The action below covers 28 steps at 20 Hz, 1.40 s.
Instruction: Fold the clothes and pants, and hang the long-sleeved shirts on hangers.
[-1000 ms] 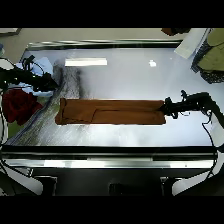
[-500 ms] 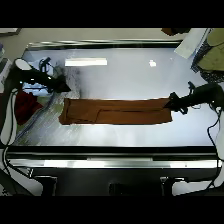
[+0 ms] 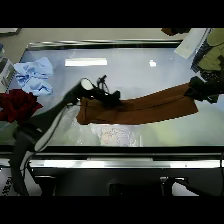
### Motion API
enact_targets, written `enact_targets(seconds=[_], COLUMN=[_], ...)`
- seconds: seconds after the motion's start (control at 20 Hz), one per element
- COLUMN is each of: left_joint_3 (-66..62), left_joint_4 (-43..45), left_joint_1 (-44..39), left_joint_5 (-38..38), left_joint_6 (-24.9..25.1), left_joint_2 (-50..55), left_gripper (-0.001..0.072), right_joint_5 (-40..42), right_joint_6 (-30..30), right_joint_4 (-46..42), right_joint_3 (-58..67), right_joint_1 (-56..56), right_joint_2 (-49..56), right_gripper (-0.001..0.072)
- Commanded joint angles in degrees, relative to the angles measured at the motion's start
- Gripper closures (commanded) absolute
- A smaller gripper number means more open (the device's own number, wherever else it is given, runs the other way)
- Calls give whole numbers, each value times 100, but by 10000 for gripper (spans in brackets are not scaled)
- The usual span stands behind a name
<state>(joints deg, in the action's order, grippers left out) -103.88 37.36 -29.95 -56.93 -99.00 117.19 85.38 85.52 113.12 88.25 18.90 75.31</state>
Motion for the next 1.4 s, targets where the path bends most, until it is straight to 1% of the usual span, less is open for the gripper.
enact_targets(seconds=[0.0,0.15,0.3,0.55,0.6,0.7,0.8,0.9,0.95,1.05,1.15,1.25,1.35], left_joint_3=[9,7,-103,-341,-341,-339,-339,-339,-339,-339,-339,-339,-339], left_joint_4=[-1300,-2221,-2671,-2734,-2730,-2557,-1801,-664,-149,787,1587,2203,2662], left_joint_1=[-979,-1364,-1591,-1762,-1703,-1458,-1080,-623,-387,144,684,1145,1589], left_joint_5=[1379,1869,1978,1978,1825,1231,581,-48,-361,-1084,-1810,-2330,-2682], left_joint_6=[-160,-157,-157,-149,-133,-131,-133,-138,-138,-138,-138,-136,-136], left_joint_2=[476,791,1005,1106,1091,999,704,195,-92,-717,-1355,-1899,-2406], left_gripper=[691,691,691,691,692,692,693,692,692,692,691,690,690], right_joint_5=[240,286,350,260,205,55,-74,-205,-275,-544,-931,-1311,-1759], right_joint_6=[-146,-245,-284,-284,-284,-282,-295,-468,-581,-841,-1231,-1572,-1873], right_joint_4=[-133,-129,-131,-131,-129,-98,258,717,752,739,662,514,396], right_joint_3=[72,72,74,72,72,72,72,72,72,70,70,72,72], right_joint_1=[-4,-7,-4,-4,-7,-15,-17,-125,-297,-879,-1637,-2393,-3058], right_joint_2=[-490,-640,-688,-693,-693,-691,-669,-660,-660,-654,-566,-348,-39], right_gripper=[682,682,682,682,682,681,682,682,682,682,682,682,682])
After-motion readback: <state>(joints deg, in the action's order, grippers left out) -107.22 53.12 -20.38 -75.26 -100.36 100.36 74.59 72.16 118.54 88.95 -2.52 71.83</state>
